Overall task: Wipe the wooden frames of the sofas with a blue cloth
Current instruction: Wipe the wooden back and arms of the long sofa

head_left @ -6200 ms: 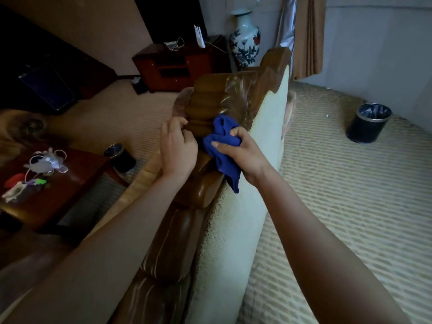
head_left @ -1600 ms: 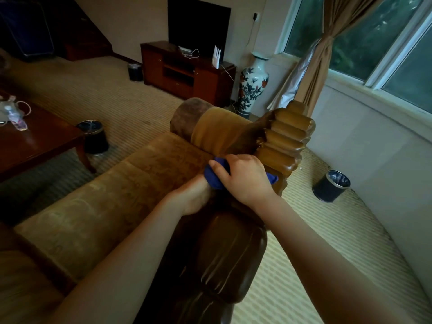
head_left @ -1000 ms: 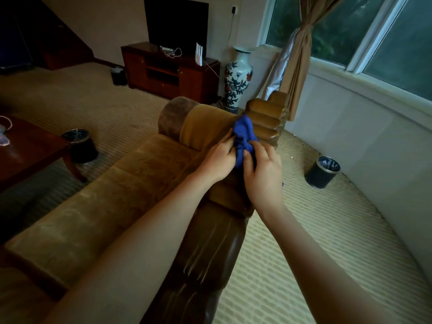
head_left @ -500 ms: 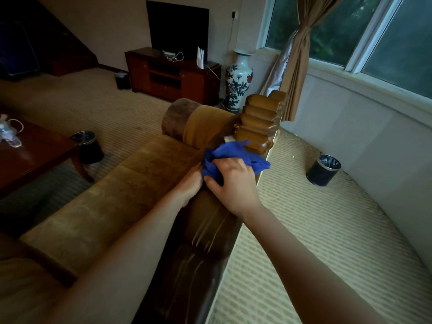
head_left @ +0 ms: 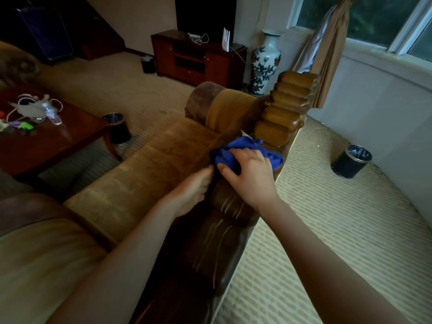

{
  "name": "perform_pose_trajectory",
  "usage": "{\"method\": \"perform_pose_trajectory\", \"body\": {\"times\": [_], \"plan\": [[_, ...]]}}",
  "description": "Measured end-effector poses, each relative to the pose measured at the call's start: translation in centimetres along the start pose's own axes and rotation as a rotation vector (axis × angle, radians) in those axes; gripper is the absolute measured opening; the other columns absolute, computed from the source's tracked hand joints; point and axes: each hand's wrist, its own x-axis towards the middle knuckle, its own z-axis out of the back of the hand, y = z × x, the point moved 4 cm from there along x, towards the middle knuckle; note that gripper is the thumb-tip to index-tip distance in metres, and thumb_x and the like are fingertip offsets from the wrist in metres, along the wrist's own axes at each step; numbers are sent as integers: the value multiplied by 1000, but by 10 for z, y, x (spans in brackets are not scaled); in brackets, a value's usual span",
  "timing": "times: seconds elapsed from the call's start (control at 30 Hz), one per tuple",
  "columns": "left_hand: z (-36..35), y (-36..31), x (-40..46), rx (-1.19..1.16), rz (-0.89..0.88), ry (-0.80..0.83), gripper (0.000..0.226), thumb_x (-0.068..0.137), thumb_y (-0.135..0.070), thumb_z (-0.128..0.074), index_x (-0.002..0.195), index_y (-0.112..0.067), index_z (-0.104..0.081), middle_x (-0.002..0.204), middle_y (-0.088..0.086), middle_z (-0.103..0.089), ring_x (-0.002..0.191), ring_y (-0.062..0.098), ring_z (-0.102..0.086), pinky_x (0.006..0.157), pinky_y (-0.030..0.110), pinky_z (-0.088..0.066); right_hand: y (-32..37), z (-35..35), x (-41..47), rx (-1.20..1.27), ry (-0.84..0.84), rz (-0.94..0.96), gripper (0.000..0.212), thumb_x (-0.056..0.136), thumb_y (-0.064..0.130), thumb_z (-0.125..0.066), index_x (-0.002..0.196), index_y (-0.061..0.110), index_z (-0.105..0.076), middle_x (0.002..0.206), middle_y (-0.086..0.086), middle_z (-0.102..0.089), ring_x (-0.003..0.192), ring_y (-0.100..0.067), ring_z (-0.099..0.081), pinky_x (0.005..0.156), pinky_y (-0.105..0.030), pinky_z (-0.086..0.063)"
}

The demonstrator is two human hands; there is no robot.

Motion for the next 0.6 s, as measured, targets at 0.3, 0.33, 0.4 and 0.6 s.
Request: {"method": "perform_pose_trajectory", "body": {"times": [0.3, 0.33, 0.4, 0.6], "plan": [[-42, -74, 30, 97, -169, 172, 64, 93, -63, -32, 148, -31, -29, 151, -4, -36, 134, 7, -37, 105, 23, -29, -49, 6, 51, -148, 29, -51, 52, 93, 40, -50, 140, 17, -42, 146, -8, -39, 137, -24, -31, 111, -41, -24], [-46, -77, 33, 123, -147, 182, 65, 93, -64, -30, 149, -32, -25, 153, -5, -31, 136, 9, -33, 103, 23, -28, -50, 6, 56, -146, 46, -46, 52, 94, 39, -50, 140, 17, -41, 146, -6, -39, 137, -23, -31, 112, -41, -23], [-46, -74, 36, 118, -114, 204, 64, 94, -63, -26, 149, -32, -21, 153, -6, -27, 138, 10, -28, 99, 22, -26, -49, 5, 63, -131, 53, -39, 50, 94, 38, -49, 139, 18, -43, 144, -4, -42, 136, -22, -33, 113, -41, -22], [-29, -43, 24, 91, -11, 208, 74, 92, -68, -21, 151, -24, -21, 154, -3, -28, 139, 12, -30, 107, 26, -25, -41, 10, 59, -117, 128, 22, 48, 91, 40, -53, 134, 19, -51, 140, -2, -48, 131, -20, -39, 109, -37, -25]]}}
